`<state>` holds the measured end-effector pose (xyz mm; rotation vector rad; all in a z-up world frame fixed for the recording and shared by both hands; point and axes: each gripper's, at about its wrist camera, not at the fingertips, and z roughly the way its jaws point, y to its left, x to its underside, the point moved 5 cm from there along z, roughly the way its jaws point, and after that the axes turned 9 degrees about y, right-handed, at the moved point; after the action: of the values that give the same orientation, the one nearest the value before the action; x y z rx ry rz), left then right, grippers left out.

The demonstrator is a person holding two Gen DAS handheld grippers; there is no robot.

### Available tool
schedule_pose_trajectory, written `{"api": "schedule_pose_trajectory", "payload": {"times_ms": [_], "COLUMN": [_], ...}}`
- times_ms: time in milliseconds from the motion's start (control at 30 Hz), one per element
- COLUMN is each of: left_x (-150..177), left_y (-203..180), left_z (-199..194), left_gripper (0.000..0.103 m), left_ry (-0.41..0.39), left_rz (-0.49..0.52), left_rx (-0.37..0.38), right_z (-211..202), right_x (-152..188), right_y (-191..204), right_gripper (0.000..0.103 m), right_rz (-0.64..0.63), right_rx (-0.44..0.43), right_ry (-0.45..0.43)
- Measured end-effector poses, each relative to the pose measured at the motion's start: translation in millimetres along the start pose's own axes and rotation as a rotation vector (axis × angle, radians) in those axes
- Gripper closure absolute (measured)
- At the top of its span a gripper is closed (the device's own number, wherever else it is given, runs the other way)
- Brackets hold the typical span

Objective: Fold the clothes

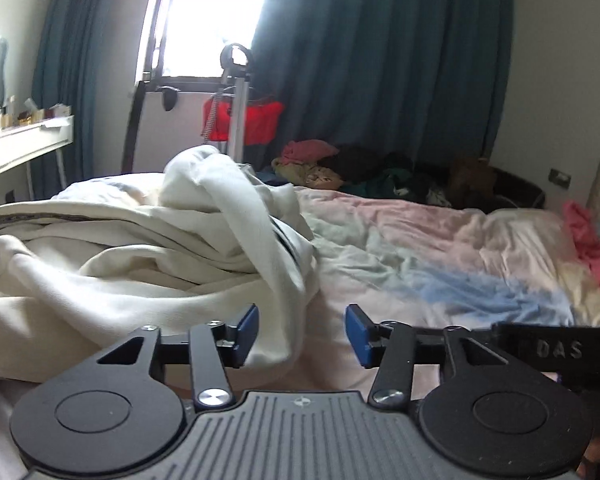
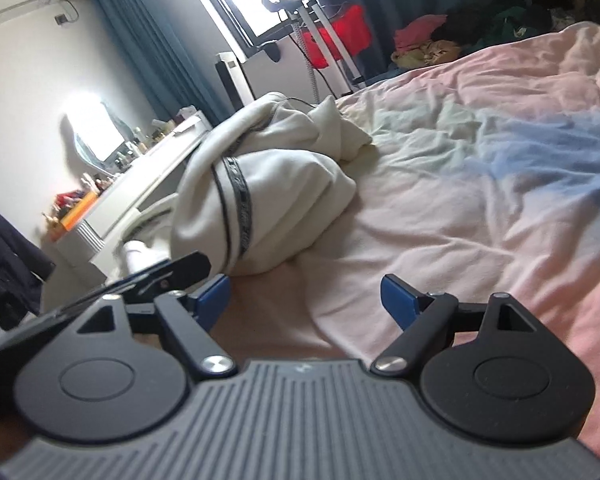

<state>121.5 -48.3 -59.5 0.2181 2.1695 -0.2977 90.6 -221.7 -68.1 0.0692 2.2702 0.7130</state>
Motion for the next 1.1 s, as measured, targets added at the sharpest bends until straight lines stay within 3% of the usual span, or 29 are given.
{"api": "schedule_pose_trajectory", "payload": {"times_ms": [100, 200, 333, 467, 600, 733, 833, 867, 900, 933, 967, 1100], "left_x": [-9.6, -20.4, -29.0, -31.8, -32.9, -34.7, -31.7, -29.8, -28.2, -27.3, -27.1, -31.7], "left_y": [16.3, 35.0, 67.1, 102.9, 132.8, 166.6, 194.1, 201.4, 206.9, 210.5, 213.3, 223.5], "left_z": [-9.9, -13.7, -6.0, 6.3, 16.1, 13.8, 11.8, 12.5, 13.7, 14.7, 16.5, 16.3], "left_gripper": [0.039, 0.030, 0.030, 0.030, 0.029, 0.025, 0.024, 0.024, 0.024, 0.024, 0.024, 0.024], "left_ry": [-0.017, -0.027, -0.033, -0.014, -0.016, -0.065, -0.088, -0.088, -0.084, -0.077, -0.070, -0.077], "left_rz": [-0.065, -0.096, -0.126, -0.256, -0.317, -0.349, -0.448, -0.488, -0.516, -0.527, -0.529, -0.547], "left_rx": [-0.012, -0.054, -0.143, -0.132, -0.130, -0.302, -0.351, -0.348, -0.343, -0.341, -0.344, -0.363], "right_z": [12.0, 30.6, 78.4, 141.7, 209.2, 267.5, 301.4, 309.5, 315.5, 321.4, 325.0, 290.0], "right_x": [-24.2, -70.7, -144.3, -207.2, -244.6, -266.2, -269.7, -269.2, -265.5, -262.0, -259.0, -263.7], "right_y": [8.4, 27.1, 51.3, 59.5, 60.4, 59.4, 60.8, 63.8, 66.4, 69.0, 71.0, 67.5], "right_gripper": [0.037, 0.039, 0.039, 0.039, 0.039, 0.039, 0.039, 0.042, 0.052, 0.080, 0.087, 0.090], "right_rz": [-0.001, -0.012, -0.002, 0.077, 0.139, 0.194, 0.198, 0.161, 0.116, 0.072, 0.032, -0.011], "right_rx": [-0.017, -0.034, -0.020, 0.041, 0.139, 0.172, 0.173, 0.199, 0.237, 0.274, 0.308, 0.370], "right_ry": [0.012, -0.002, -0.003, -0.013, 0.011, 0.057, 0.104, 0.129, 0.155, 0.182, 0.200, 0.115]}}
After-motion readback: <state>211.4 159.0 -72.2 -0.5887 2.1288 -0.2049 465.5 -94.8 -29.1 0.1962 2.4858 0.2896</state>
